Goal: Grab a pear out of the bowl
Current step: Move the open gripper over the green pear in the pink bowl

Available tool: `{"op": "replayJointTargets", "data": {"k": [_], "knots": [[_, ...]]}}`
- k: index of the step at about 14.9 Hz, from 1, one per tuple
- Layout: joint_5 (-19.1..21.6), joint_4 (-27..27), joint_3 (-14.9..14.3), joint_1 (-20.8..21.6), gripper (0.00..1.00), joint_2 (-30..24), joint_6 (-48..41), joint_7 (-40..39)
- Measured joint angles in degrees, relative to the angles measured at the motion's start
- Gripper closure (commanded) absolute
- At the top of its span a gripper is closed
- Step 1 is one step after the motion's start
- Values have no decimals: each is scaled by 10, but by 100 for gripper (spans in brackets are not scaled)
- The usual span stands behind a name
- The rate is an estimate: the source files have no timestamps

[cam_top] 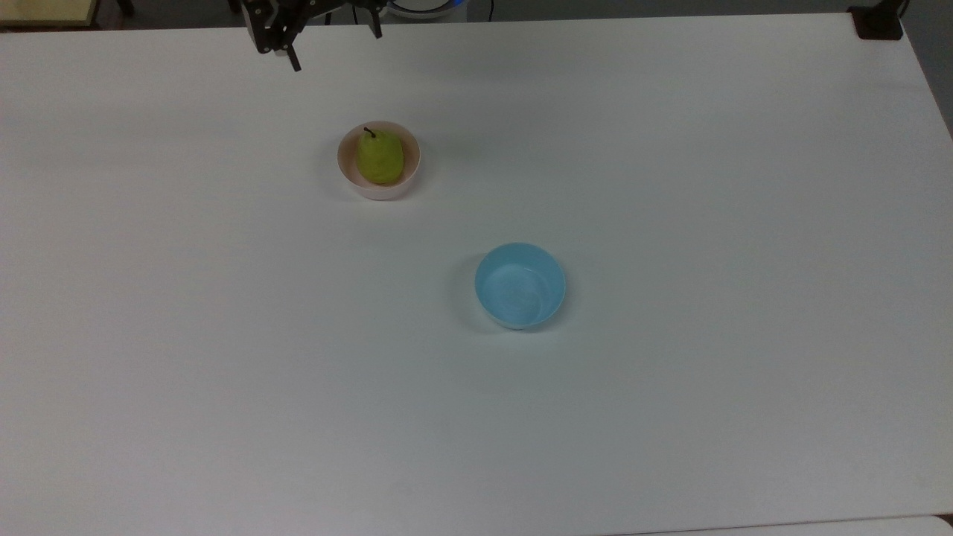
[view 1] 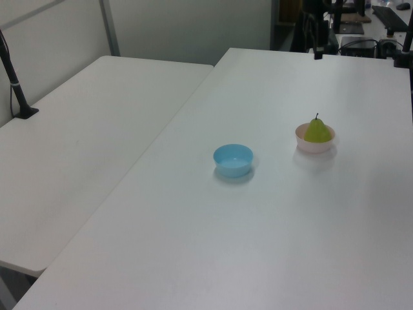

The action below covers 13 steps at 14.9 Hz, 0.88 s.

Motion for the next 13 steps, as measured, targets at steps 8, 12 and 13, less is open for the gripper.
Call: {"op": "replayJointTargets", "data": {"k": [8, 12, 13], "knots": [[-8, -123, 1, -15, 0, 9, 99, 27], [-8, -188, 4, -9, 0, 12, 179, 71], [-8, -202, 9, -8, 0, 12, 194, 79]]}}
